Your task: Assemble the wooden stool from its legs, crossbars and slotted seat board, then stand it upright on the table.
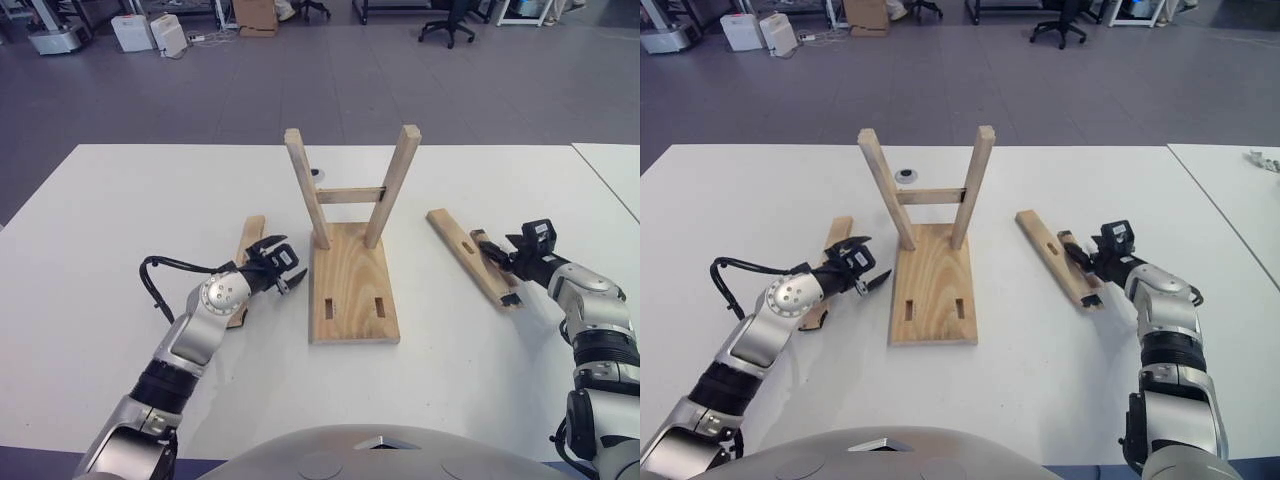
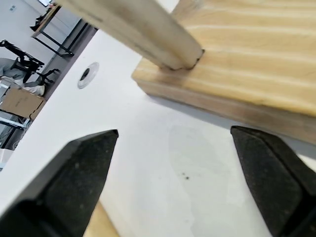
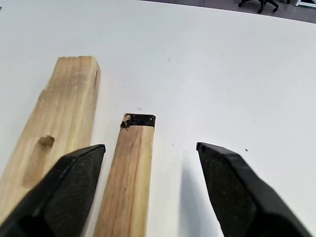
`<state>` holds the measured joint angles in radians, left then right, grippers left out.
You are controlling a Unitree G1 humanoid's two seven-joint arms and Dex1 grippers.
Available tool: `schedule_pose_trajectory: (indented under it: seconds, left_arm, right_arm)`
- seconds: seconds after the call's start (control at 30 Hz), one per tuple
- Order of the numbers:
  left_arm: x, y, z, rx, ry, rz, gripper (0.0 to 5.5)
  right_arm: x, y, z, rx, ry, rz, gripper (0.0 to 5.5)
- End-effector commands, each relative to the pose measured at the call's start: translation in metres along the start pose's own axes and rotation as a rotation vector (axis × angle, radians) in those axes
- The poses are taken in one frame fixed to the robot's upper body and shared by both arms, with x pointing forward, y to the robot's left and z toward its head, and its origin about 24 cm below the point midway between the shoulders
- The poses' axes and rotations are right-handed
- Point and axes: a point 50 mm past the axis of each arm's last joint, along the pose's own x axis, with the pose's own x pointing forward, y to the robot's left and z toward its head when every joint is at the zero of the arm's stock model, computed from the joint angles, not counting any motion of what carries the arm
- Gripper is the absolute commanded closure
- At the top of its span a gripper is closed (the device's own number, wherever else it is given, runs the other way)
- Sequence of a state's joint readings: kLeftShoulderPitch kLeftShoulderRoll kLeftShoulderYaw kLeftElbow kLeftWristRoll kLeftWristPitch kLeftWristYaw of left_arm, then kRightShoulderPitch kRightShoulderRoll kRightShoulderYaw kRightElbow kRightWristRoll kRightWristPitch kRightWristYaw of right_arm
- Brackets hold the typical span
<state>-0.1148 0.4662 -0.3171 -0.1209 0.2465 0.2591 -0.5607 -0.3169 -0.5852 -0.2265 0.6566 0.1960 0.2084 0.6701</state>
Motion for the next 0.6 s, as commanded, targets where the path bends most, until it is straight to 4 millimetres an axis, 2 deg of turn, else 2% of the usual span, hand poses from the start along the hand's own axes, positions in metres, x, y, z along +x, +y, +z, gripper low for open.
schedule_pose_trajectory:
  seconds: [0.03,0.07,0.27,0.33,0.4,0.43,0.5,0.53,0.6]
  left_arm:
    - [-0.003,-0.009,0.003,0.001,0.016,-0.035,1.30]
    - [-0.004,-0.010,0.003,-0.002,0.019,-0.042,1.30]
    - [-0.009,-0.020,0.004,-0.018,0.047,-0.098,1.30]
    - [-0.009,-0.017,0.005,-0.025,0.052,-0.068,1.30]
    - [-0.012,-0.007,0.008,-0.033,0.041,-0.011,1.30]
    - [-0.014,0.002,0.021,-0.089,-0.034,0.036,1.30]
    - [-0.024,0.022,0.065,-0.286,-0.316,0.098,1.30]
    - [-0.031,0.030,0.086,-0.384,-0.456,0.107,1.30]
    - [-0.046,0.048,0.123,-0.552,-0.704,0.097,1.30]
  right_arm:
    - [-0.006,-0.002,-0.010,0.000,0.029,0.013,2.03]
    - [-0.007,-0.001,-0.013,-0.010,0.047,0.026,2.03]
    - [-0.016,0.002,-0.036,0.023,0.117,-0.003,3.26]
    - [-0.017,0.009,-0.038,0.012,0.118,0.007,3.63]
    - [-0.016,0.011,-0.031,-0.013,0.082,-0.009,3.95]
    - [-0.015,0.009,-0.016,-0.007,0.010,-0.044,4.15]
    - [-0.018,0.000,0.032,0.076,-0.209,-0.109,4.18]
    - [-0.024,0.000,0.064,0.077,-0.332,-0.115,4.18]
    - [-0.036,0.013,0.114,0.006,-0.500,-0.079,4.18]
